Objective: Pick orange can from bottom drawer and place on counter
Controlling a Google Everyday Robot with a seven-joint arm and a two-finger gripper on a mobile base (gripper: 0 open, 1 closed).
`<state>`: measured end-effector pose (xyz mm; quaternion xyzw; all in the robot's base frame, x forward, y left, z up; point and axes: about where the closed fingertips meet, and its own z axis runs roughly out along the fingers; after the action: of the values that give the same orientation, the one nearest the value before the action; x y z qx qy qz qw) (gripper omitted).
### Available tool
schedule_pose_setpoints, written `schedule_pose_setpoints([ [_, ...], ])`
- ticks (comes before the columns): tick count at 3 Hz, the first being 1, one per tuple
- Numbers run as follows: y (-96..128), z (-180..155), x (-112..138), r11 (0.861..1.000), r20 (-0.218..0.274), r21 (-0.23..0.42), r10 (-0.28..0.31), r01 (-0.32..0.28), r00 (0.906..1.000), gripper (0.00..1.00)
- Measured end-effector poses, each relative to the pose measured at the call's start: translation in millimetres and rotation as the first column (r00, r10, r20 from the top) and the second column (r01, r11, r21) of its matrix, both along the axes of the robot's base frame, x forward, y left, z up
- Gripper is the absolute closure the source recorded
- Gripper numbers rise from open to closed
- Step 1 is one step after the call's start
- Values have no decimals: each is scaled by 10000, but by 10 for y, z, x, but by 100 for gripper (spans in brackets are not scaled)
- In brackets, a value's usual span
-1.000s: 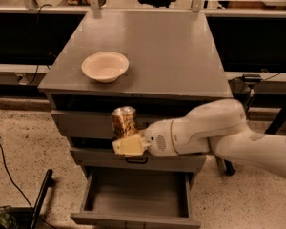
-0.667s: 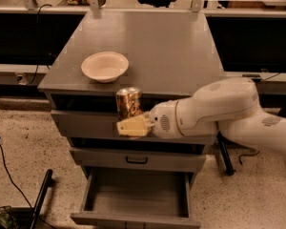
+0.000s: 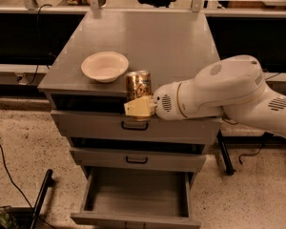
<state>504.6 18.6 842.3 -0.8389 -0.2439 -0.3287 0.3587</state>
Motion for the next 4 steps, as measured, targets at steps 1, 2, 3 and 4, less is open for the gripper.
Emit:
schedule_pose_setpoints([
  [1,3,1,-2,10000,-29,22,-12,13,10000,100],
  [2,-56,128,149,9996,272,286,-73,65,9996,100],
  [3,-204,326,405,9985,622,513,-223,191,9978,100],
  [4,-348,476,702,9976,897,597,-409,356,9951,100],
])
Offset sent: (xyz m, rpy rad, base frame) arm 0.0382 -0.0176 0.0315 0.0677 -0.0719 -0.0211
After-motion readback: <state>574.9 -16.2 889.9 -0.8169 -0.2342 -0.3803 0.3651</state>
